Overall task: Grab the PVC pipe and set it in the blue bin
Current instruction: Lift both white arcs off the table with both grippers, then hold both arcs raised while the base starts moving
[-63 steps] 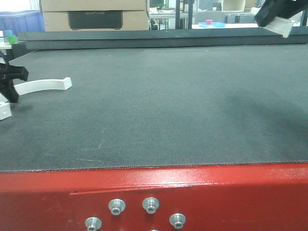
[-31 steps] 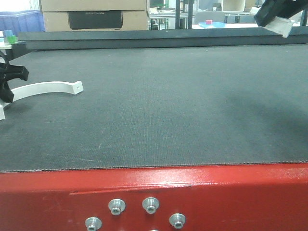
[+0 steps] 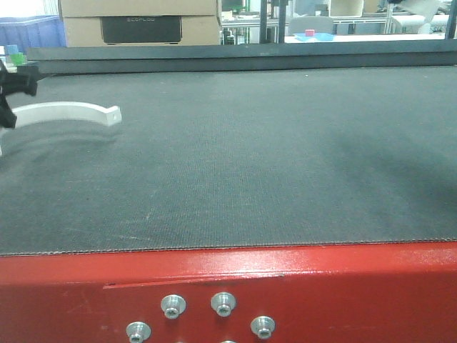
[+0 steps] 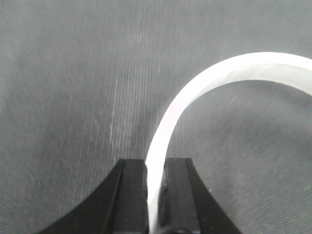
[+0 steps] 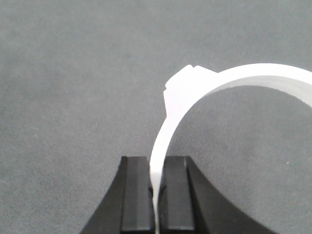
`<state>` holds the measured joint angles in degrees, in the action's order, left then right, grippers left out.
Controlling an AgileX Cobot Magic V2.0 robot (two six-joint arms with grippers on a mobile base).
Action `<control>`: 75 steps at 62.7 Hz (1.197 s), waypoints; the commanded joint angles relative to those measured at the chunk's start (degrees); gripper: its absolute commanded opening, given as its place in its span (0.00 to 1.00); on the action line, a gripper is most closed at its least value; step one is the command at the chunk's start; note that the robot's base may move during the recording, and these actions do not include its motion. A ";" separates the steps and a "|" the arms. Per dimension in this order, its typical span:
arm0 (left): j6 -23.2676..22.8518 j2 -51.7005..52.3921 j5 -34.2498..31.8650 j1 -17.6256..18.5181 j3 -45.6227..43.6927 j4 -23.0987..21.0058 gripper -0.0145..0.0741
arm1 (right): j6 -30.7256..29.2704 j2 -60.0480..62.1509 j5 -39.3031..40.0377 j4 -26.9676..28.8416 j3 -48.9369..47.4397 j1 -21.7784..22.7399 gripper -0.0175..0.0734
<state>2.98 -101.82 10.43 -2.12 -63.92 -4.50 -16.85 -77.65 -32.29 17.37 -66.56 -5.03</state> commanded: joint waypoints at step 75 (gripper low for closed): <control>-0.22 47.84 6.46 1.39 7.07 -0.99 0.04 | 1.25 29.95 2.58 1.48 8.64 -0.09 0.01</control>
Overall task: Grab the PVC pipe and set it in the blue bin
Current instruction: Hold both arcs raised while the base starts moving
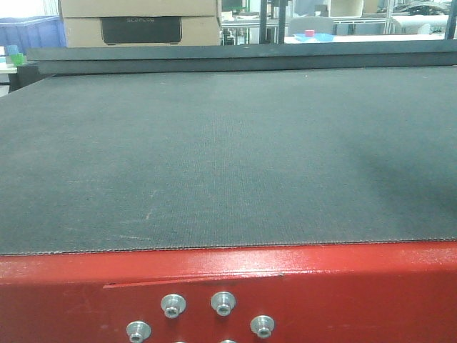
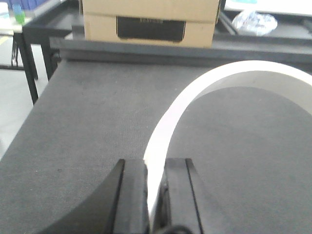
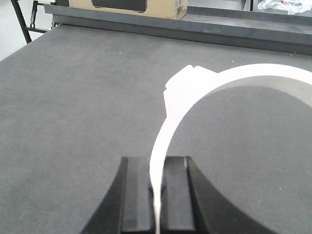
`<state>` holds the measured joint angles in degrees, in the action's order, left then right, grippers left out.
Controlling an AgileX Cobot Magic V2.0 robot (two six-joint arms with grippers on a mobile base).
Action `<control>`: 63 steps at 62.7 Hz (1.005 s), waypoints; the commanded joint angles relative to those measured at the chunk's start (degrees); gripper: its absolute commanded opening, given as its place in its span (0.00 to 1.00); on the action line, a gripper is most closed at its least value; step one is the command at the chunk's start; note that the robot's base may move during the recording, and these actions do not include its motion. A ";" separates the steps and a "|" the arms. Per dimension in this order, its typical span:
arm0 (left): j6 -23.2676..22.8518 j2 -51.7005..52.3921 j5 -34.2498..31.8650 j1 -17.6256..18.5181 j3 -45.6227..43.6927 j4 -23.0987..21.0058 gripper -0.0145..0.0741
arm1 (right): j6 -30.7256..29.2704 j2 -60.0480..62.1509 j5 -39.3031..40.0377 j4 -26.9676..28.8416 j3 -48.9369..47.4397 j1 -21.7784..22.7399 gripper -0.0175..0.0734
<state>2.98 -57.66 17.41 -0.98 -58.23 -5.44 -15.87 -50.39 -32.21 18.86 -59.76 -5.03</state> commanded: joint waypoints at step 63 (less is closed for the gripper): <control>-0.22 38.00 4.40 -4.58 26.87 2.15 0.04 | 1.43 23.78 14.52 -4.36 21.43 -0.09 0.02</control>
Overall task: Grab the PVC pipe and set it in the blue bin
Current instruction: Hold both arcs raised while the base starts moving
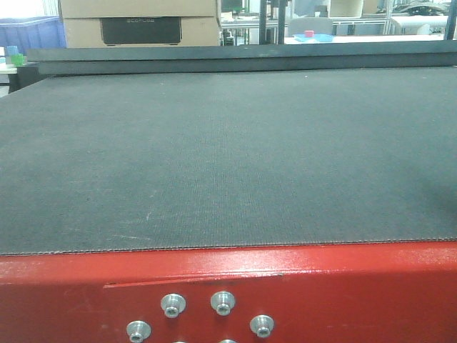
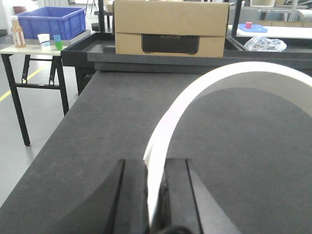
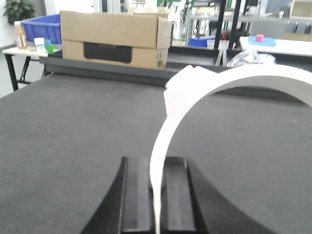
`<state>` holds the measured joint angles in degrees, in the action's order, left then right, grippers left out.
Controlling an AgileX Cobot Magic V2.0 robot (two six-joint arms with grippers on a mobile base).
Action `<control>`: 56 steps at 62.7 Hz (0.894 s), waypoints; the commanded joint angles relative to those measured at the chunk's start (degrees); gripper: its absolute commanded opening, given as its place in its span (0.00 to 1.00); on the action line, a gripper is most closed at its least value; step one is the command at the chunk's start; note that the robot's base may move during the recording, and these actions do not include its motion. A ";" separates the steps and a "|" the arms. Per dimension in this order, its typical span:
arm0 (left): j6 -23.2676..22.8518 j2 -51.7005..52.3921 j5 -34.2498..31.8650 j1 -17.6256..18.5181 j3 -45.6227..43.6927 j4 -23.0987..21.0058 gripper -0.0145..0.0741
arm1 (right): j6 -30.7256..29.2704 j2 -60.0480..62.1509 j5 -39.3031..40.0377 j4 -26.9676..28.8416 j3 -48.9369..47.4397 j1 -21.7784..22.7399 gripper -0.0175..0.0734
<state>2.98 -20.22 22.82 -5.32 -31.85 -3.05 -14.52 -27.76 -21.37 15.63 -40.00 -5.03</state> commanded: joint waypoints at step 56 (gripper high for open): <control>-0.22 0.68 -2.52 -0.24 5.72 -0.46 0.04 | -0.52 5.21 8.34 -2.47 6.99 -0.09 0.02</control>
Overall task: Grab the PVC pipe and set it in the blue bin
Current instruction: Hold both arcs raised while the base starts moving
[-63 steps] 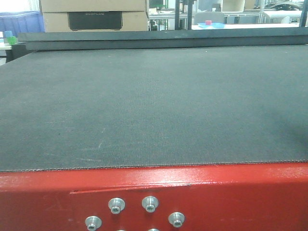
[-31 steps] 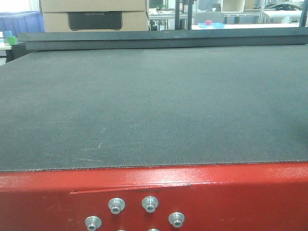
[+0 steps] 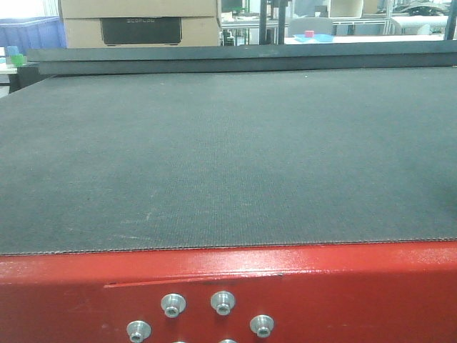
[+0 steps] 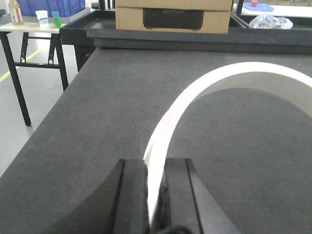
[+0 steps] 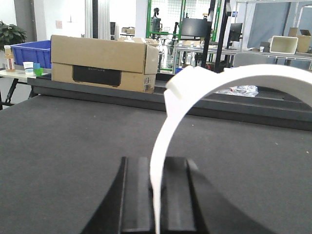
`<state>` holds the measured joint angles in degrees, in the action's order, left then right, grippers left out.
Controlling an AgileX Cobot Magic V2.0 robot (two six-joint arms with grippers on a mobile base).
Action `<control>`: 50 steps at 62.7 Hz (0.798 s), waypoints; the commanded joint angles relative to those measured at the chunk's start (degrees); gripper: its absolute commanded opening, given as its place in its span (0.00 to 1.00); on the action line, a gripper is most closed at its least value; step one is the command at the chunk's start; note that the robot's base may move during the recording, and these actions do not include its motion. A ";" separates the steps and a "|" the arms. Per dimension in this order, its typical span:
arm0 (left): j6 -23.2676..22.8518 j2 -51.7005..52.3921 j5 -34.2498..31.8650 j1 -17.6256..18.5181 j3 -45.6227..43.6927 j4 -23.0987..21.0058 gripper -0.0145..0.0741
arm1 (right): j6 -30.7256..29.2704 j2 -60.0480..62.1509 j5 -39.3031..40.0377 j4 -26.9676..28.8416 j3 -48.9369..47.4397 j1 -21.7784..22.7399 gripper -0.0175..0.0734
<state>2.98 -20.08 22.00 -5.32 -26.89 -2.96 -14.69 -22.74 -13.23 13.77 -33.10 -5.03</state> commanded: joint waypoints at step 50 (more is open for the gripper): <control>-0.22 11.12 2.76 -0.24 2.04 1.38 0.04 | -0.36 3.54 4.15 -1.83 4.57 -0.09 0.02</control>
<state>2.98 -9.28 25.12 -5.32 -24.81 -1.59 -14.79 -19.40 -11.20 12.44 -28.59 -5.03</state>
